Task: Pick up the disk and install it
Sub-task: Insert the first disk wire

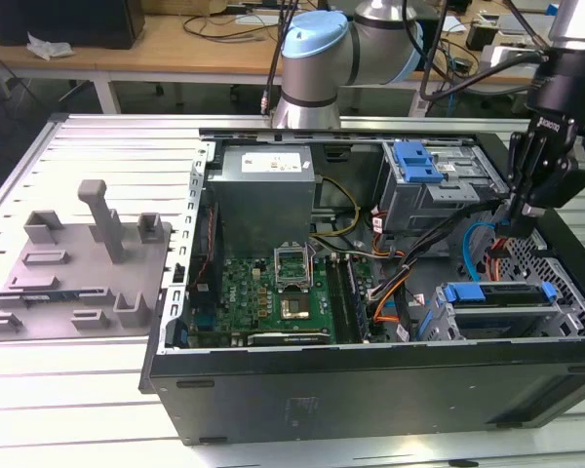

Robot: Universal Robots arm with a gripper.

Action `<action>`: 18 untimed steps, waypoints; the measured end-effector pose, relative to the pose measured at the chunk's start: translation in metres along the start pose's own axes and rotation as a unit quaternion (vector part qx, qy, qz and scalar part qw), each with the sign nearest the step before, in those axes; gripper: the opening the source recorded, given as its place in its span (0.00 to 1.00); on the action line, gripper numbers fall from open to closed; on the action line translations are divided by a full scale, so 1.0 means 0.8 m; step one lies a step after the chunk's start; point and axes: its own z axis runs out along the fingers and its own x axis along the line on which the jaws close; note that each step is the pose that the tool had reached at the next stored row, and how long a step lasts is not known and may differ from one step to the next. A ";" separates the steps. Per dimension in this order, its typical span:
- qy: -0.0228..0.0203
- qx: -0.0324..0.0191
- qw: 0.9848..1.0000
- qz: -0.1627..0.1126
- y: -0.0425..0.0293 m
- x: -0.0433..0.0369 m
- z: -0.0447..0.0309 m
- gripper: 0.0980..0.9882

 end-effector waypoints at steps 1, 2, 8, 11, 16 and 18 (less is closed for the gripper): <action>0.000 0.000 1.000 0.000 -0.0001 0.000 0.0002 0.10; 0.000 0.000 1.000 0.000 -0.0001 0.001 0.0004 0.08; 0.000 0.000 1.000 0.000 -0.0005 0.002 0.0009 0.08; -0.001 0.000 1.000 0.000 0.0002 0.004 0.0017 0.08; -0.023 -0.003 1.000 -0.002 0.0018 0.016 0.0026 0.08; -0.027 -0.004 1.000 -0.002 0.0021 0.021 0.0025 0.08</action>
